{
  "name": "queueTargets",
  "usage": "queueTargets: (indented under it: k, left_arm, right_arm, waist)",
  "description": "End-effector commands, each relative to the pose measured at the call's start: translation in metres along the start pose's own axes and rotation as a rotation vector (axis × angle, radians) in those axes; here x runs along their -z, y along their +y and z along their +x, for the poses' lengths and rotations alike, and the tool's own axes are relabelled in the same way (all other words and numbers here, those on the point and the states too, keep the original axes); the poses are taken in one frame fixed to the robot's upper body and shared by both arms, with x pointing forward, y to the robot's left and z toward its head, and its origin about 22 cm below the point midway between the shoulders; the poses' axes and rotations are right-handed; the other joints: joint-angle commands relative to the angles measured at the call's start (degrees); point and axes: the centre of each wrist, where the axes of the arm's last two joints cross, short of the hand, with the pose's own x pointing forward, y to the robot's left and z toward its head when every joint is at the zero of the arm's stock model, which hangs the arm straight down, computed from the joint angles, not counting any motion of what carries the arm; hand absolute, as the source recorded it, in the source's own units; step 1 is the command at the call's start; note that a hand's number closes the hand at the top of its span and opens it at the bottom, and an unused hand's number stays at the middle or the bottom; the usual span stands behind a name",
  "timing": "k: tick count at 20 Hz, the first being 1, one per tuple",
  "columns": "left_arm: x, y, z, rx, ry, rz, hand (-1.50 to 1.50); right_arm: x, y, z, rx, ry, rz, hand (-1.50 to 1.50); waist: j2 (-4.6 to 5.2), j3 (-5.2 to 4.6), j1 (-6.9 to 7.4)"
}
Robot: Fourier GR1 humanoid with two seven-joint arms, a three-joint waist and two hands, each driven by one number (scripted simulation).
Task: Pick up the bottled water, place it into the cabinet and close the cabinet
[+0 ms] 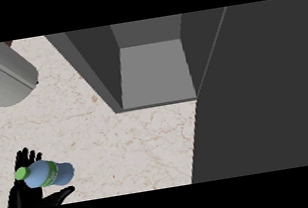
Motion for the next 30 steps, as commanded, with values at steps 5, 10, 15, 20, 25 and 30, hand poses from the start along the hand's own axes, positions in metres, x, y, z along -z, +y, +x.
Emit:
queueTargets:
  k: [5,10,15,20,25,30]
  left_arm:
    - [0.018,-0.023,-0.015,-0.068,0.001,-0.013,-1.5]
    - [0.027,-0.015,-0.007,-0.13,0.005,-0.061,1.5]
    - [0.037,-0.046,-0.018,-0.226,0.034,-0.126,1.5]
    - [0.016,-0.038,-0.021,-0.024,-0.13,-0.12,1.5]
    - [0.046,-0.051,-0.007,-0.035,-0.163,-0.164,1.5]
    - [0.083,-0.143,0.001,-0.068,-0.144,-0.343,1.5]
  right_arm:
    - [-0.035,-0.005,0.031,-0.014,-0.053,-0.047,-1.5]
    - [-0.016,-0.018,0.01,-0.035,-0.04,-0.047,-1.5]
    - [-0.023,-0.014,0.02,-0.045,-0.056,-0.073,-1.5]
    - [-0.022,-0.025,0.014,-0.055,-0.044,-0.072,-1.5]
    - [-0.042,-0.029,0.023,-0.068,-0.029,-0.068,-1.5]
    - [-0.022,-0.037,0.006,-0.107,-0.068,-0.127,-1.5]
  waist:
    - [-0.01,0.0,-0.49]
    - [0.07,0.08,0.32]
    - [0.03,0.04,-0.04]
    - [0.02,0.09,0.17]
    - [-0.07,0.1,-0.27]
    - [0.0,0.11,-0.62]
